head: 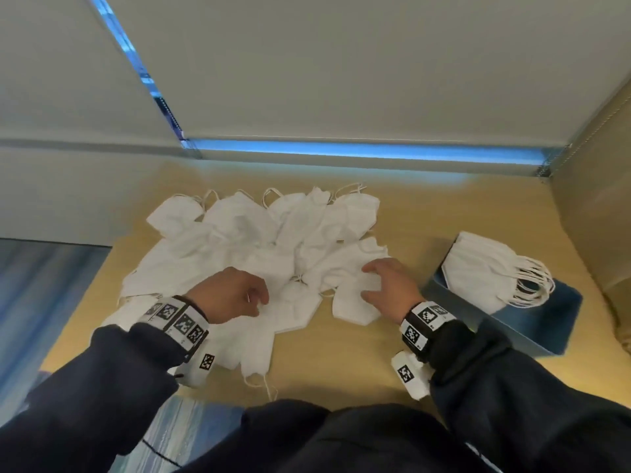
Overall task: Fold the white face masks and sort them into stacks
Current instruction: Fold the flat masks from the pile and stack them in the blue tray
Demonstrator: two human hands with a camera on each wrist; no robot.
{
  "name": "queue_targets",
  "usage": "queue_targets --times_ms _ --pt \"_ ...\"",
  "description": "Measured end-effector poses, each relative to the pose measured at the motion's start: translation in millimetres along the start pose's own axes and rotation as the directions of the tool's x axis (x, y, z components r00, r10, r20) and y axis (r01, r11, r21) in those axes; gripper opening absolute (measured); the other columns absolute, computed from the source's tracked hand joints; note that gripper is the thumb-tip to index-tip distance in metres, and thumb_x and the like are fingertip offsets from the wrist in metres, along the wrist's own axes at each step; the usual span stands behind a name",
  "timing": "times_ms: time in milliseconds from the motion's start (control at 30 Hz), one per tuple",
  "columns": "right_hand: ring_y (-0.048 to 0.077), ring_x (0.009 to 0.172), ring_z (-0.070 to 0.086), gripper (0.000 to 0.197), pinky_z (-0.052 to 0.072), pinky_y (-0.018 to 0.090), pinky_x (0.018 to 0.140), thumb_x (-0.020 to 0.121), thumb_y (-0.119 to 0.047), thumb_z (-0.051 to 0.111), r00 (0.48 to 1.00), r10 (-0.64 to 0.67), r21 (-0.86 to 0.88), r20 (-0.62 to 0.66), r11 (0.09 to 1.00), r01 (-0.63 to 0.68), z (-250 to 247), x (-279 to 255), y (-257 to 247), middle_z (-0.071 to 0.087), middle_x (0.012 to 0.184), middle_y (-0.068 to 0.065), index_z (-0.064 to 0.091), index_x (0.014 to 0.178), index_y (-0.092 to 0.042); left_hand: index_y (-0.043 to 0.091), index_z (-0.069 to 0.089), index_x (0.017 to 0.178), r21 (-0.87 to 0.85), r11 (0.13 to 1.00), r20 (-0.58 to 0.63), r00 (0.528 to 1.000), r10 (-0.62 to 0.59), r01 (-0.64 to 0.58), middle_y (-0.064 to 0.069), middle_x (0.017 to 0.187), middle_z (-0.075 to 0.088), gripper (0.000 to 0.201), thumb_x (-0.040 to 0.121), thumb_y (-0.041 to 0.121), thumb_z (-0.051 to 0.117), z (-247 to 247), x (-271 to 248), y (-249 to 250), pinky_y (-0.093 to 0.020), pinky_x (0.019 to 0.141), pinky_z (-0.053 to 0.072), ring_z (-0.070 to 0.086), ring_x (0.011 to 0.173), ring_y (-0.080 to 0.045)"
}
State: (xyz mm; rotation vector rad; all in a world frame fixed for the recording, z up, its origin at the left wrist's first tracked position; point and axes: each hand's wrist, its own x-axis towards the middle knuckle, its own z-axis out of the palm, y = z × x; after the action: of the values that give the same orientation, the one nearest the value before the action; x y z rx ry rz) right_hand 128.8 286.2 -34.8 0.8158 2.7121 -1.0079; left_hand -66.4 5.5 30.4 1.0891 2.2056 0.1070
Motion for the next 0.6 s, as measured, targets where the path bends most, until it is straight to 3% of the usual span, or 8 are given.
queue_targets --times_ms 100,200,300,400,467,500,533,600 --pt "0.03 0.138 0.035 0.073 0.035 0.039 0.112 0.081 -0.03 0.076 0.996 0.079 -0.204 0.047 0.977 -0.068 8.4 7.7 -1.5 0.035 0.151 0.002 0.042 0.145 -0.031 0.04 0.062 0.117 0.151 0.988 0.089 0.996 0.004 -0.017 0.015 0.106 0.059 0.039 0.082 0.033 0.079 20.1 -8.0 -20.9 -0.017 0.07 0.041 0.054 0.084 -0.003" --pt "0.031 0.132 0.045 0.09 0.042 0.042 0.108 0.075 -0.029 0.084 0.988 0.155 -0.235 0.02 0.961 -0.146 7.5 10.7 -3.6 0.037 0.145 0.006 0.033 0.15 -0.033 0.042 0.043 0.144 0.209 0.975 0.082 0.995 0.063 -0.079 0.012 0.125 0.046 0.074 0.079 0.04 0.078 42.4 -6.2 -31.3 -0.031 0.079 0.05 0.056 0.1 -0.013" --pt "0.031 0.122 0.056 0.084 0.048 0.043 0.104 0.075 -0.022 0.084 0.976 0.216 -0.207 0.022 0.956 -0.207 2.5 7.0 -6.3 0.048 0.139 0.007 0.04 0.146 -0.029 0.043 0.034 0.148 0.265 0.956 0.039 0.992 0.121 -0.127 0.01 0.131 0.043 0.082 0.077 0.05 0.076 54.1 4.6 -34.5 -0.033 0.073 0.05 0.058 0.102 -0.018" --pt "0.03 0.113 0.064 0.048 0.052 0.039 0.092 0.079 -0.025 0.08 0.976 0.217 -0.091 0.01 0.972 -0.215 -6.7 -5.2 -13.1 0.069 0.122 0.006 0.066 0.125 -0.023 0.039 0.039 0.147 0.242 0.958 0.008 0.987 0.159 -0.156 0.008 0.134 0.051 0.074 0.082 0.058 0.07 51.4 15.6 -33.7 -0.032 0.077 0.044 0.06 0.109 -0.021" --pt "0.029 0.1 0.068 0.02 0.05 0.034 0.076 0.077 -0.025 0.082 0.985 0.172 0.151 -0.016 0.974 -0.167 -15.7 -17.6 -23.7 0.073 0.098 0.002 0.075 0.096 -0.026 0.035 0.049 0.14 0.223 0.956 -0.006 0.98 0.199 -0.193 0.006 0.123 0.06 0.059 0.087 0.055 0.067 46.3 23.1 -29.6 -0.031 0.075 0.039 0.061 0.106 -0.022" --pt "0.029 0.098 0.067 0.014 0.047 0.032 0.075 0.074 -0.024 0.083 0.989 0.136 0.253 -0.048 0.96 -0.12 -21.7 -23.8 -30.8 0.072 0.094 -0.001 0.075 0.086 -0.027 0.033 0.055 0.134 0.198 0.958 -0.018 0.976 0.215 -0.208 0.004 0.114 0.063 0.049 0.089 0.052 0.066 43.2 27.5 -26.0 -0.031 0.073 0.038 0.062 0.103 -0.022" --pt "0.026 0.102 0.064 0.013 0.044 0.031 0.081 0.074 -0.019 0.085 0.991 0.099 0.311 -0.093 0.948 -0.066 -28.0 -30.6 -39.2 0.069 0.099 -0.003 0.077 0.081 -0.027 0.031 0.06 0.127 0.152 0.963 -0.033 0.973 0.228 -0.221 0.004 0.107 0.065 0.041 0.091 0.049 0.066 39.9 31.3 -21.4 -0.031 0.073 0.04 0.063 0.101 -0.022" --pt "0.017 0.118 0.051 0.022 0.036 0.031 0.1 0.074 -0.002 0.084 0.976 0.046 0.309 -0.212 0.951 0.022 -39.0 -42.7 -57.1 0.058 0.125 -0.002 0.08 0.082 -0.022 0.028 0.066 0.12 -0.061 0.964 -0.068 0.964 0.255 -0.259 0.005 0.098 0.068 0.031 0.093 0.041 0.068 33.8 36.0 -12.1 -0.032 0.077 0.05 0.067 0.097 -0.02"
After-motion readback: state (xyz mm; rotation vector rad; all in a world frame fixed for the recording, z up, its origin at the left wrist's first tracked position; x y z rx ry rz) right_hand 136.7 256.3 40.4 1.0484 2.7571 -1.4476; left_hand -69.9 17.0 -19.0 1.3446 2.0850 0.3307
